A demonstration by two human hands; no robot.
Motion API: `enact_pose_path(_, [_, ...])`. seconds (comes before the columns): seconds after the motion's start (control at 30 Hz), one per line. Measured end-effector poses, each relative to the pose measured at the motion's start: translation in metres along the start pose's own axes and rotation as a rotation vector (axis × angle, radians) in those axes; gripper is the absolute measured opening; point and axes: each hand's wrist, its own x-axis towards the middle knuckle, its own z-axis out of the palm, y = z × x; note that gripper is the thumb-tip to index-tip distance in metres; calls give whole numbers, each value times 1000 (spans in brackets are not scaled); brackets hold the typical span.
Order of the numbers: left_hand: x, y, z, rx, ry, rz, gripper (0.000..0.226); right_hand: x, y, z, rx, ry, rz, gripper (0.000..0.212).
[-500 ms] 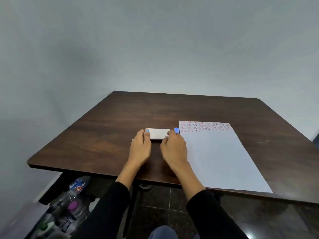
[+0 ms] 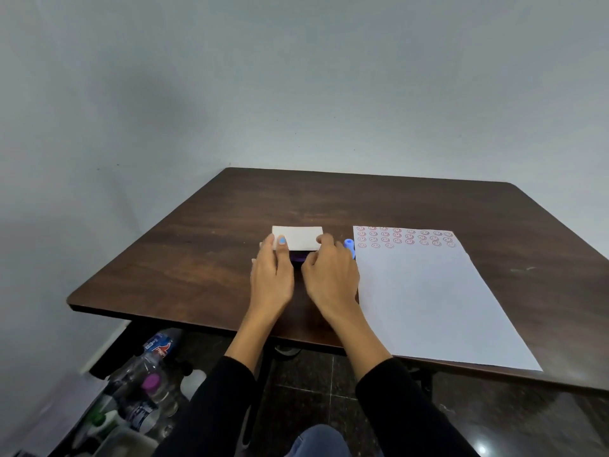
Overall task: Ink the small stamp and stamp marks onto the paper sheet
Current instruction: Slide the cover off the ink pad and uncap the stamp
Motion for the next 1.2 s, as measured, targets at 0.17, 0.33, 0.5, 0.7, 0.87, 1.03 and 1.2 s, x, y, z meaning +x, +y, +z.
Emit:
enact_pose_path(0.17, [4, -15, -30, 146, 102, -72, 49, -5, -20, 17, 76, -168, -104, 38])
enact_pose_path(0.33, [-3, -36, -44, 229, 118, -140, 45, -14, -33, 37, 9, -229, -183, 34])
enact_pose_path(0.5, [-4, -39, -46, 277, 150, -153, 41, -17, -35, 41, 1, -295, -201, 40])
enact_pose_path(0.7, [-1, -31, -33, 312, 149, -39, 63, 20, 1, 3, 112, 101, -104, 41])
enact_pose_path(0.87, [11, -14, 13, 340, -3, 200, 75, 57, 49, -19, 62, 45, 174, 43])
enact_pose_path(1.03, [32, -6, 61, 518, -157, 375, 86, 67, 65, -12, 135, -57, 207, 21])
enact_pose_path(1.2, [38, -15, 80, 492, -145, 365, 70, 63, 69, -12, 630, 100, 175, 14])
